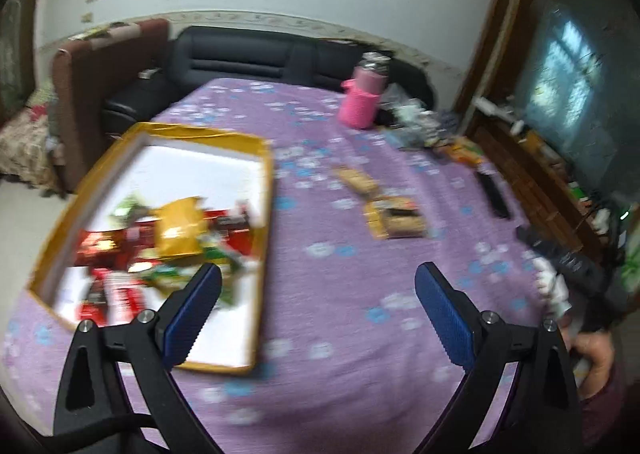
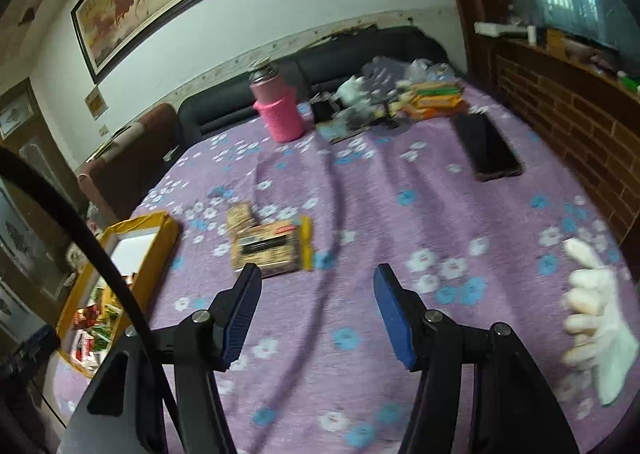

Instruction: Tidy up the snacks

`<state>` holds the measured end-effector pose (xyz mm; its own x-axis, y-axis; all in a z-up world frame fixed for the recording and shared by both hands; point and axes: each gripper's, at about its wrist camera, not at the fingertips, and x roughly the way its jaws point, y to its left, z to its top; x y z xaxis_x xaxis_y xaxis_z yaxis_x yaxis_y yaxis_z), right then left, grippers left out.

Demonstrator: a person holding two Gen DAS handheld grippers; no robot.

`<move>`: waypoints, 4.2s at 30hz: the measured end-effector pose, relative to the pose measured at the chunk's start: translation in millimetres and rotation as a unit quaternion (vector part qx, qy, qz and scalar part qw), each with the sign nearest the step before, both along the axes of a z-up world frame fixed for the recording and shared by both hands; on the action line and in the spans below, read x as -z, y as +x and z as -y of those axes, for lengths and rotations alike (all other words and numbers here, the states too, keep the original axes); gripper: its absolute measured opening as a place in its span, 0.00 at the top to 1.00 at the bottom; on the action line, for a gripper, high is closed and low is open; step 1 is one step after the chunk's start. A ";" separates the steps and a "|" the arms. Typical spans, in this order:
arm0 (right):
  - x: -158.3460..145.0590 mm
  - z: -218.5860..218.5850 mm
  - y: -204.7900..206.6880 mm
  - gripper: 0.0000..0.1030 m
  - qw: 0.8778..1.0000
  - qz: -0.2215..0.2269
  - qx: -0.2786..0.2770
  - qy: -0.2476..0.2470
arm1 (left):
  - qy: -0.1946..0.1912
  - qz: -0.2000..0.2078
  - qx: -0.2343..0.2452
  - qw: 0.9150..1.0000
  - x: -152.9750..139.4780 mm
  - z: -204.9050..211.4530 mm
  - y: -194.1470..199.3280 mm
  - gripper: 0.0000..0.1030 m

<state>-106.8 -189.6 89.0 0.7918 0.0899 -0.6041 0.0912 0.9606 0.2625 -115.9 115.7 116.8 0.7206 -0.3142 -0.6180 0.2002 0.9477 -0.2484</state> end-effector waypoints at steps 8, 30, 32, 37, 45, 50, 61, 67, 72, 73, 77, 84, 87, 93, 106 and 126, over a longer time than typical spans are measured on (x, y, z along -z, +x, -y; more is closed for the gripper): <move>-17.0 40.2 -20.0 0.43 0.999 0.019 0.030 -0.031 | 0.024 -0.037 0.104 0.994 5.7 72.8 -15.9 0.06; 22.0 -51.3 205.1 0.54 0.987 -0.109 -0.116 0.022 | -0.026 -0.049 -0.023 0.998 14.6 -55.5 17.3 0.06; 39.1 -73.8 233.9 0.54 0.983 -0.137 -0.121 0.023 | -0.032 -0.051 -0.035 0.998 19.4 -68.5 19.4 0.06; 62.7 -115.5 262.1 0.54 0.975 -0.172 -0.140 -0.012 | -0.042 -0.061 -0.050 0.996 28.7 -84.6 23.3 0.06; 62.1 -142.4 201.0 0.71 0.953 -0.202 -0.227 0.016 | -0.049 -0.065 -0.045 0.996 32.4 -81.4 24.8 0.06; 53.4 -129.9 139.0 0.64 0.930 -0.216 -0.284 0.092 | -0.046 -0.066 -0.030 0.996 30.0 -67.2 21.1 0.06; 55.2 -71.7 206.0 0.42 0.974 -0.153 -0.166 0.017 | -0.019 -0.058 0.004 0.998 15.2 -28.2 1.3 0.06; 69.1 -79.2 198.6 0.42 0.957 -0.204 -0.206 0.003 | -0.013 -0.058 -0.008 0.998 12.6 -35.7 0.8 0.06; 67.6 -83.4 150.8 0.41 0.939 -0.231 -0.253 -0.014 | -0.025 -0.071 0.001 0.997 20.1 -28.2 8.8 0.06; 66.1 -87.6 143.5 0.39 0.941 -0.221 -0.254 -0.029 | -0.023 -0.074 0.002 0.997 21.4 -24.3 10.5 0.06; 64.7 -110.9 125.5 0.30 0.951 -0.168 -0.243 -0.086 | -0.006 -0.086 0.004 0.996 24.4 -12.5 12.1 0.06; 73.6 -122.0 107.4 0.33 0.956 -0.133 -0.232 -0.121 | 0.028 -0.094 -0.004 0.995 25.2 -4.8 20.3 0.06; 70.4 -107.1 103.3 0.33 0.967 -0.112 -0.211 -0.091 | 0.046 -0.106 0.004 0.993 31.1 9.7 32.1 0.18; 52.9 -65.4 104.4 0.33 0.982 -0.065 -0.178 -0.012 | 0.076 -0.137 0.031 0.987 52.7 55.4 69.2 0.40; 53.8 -52.6 102.6 0.33 0.981 -0.066 -0.178 0.035 | 0.167 -0.157 0.019 0.973 99.2 89.2 123.1 0.39; 47.8 -52.7 96.2 0.33 0.981 -0.031 -0.178 0.068 | 0.054 -0.092 -0.025 0.994 26.7 4.0 84.9 0.65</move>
